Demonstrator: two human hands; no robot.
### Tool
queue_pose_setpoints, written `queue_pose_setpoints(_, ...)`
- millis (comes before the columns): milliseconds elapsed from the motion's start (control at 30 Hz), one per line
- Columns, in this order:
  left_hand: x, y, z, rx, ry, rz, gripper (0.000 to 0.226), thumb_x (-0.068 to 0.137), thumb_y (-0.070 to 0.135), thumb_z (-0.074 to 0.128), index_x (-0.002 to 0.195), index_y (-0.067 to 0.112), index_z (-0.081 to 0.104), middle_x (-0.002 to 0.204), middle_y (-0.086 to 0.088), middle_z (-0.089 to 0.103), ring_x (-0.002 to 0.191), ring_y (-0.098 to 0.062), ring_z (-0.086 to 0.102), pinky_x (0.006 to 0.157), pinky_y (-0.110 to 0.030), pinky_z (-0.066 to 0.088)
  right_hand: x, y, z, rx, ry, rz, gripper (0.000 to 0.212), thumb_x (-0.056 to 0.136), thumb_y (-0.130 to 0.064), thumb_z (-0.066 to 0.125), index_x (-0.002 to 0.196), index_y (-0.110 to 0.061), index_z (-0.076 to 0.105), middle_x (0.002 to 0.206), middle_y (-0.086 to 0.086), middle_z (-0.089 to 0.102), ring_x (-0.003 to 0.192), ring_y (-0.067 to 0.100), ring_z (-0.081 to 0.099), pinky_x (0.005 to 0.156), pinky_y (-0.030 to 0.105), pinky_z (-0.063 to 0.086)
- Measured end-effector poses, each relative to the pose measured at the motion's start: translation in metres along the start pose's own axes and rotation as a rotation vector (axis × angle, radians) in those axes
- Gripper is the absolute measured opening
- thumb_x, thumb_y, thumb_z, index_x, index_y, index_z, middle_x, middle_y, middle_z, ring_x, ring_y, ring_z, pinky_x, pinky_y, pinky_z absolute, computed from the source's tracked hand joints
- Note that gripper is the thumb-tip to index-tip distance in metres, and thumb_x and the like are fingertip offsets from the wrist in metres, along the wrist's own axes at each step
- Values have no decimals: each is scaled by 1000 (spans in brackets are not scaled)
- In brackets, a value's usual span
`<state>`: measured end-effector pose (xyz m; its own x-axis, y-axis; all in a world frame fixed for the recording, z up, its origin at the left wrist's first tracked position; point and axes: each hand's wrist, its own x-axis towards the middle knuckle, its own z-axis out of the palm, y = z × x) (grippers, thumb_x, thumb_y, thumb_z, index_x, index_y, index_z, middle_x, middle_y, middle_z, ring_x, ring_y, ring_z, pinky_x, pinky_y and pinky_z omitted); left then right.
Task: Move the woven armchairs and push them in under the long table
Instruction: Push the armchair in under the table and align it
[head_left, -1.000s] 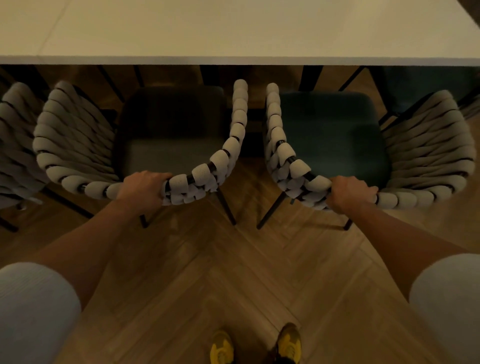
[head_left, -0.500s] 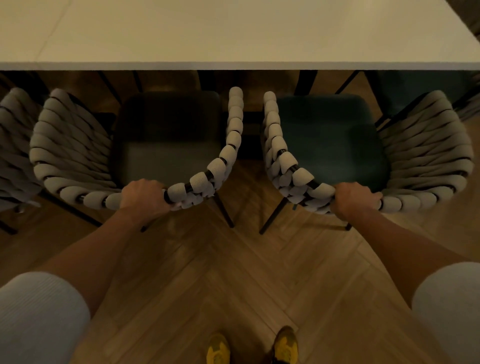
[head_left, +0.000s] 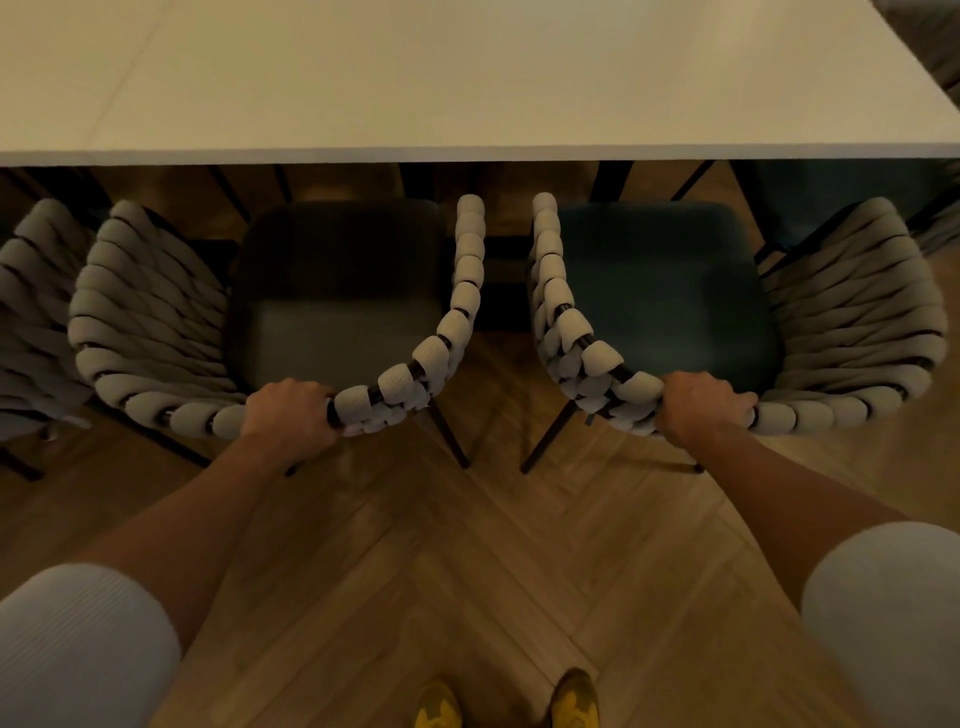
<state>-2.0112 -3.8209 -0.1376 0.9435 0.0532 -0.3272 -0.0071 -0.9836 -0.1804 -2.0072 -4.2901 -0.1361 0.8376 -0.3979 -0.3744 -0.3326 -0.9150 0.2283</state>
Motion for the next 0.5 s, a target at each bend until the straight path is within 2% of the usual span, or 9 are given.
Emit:
queue_pose_setpoints(133,0,0,-2,19,3,17,40,82,72,61,100,37,62,70,12,57,62,-9,55,59,-27,50,5,7,8,15,44,-64,10,95,-35,65,93,-27,59,84,0,60,89,27,63,106,62,39)
queue_pose_setpoints(300,0,0,-3,1,-13,33,37,85,66,63,108,38,63,72,13,56,59,-4,48,54,-26,40,14,14,-1,9,44,-135,15,95,-39,66,100,-28,58,87,-1,56,95,27,63,103,57,42)
queue_pose_setpoints(400,-1,1,-2,-4,-14,26,36,84,66,64,107,38,63,71,13,54,60,-6,49,55,-26,42,24,17,-7,7,19,-129,18,94,-39,68,107,-28,61,90,-1,56,95,27,61,104,56,43)
queue_pose_setpoints(500,-1,2,0,-8,8,15,41,81,71,63,104,37,64,69,12,55,59,-7,51,55,-26,46,24,19,-7,4,9,-121,18,93,-41,68,105,-28,63,88,0,58,87,24,58,98,53,50)
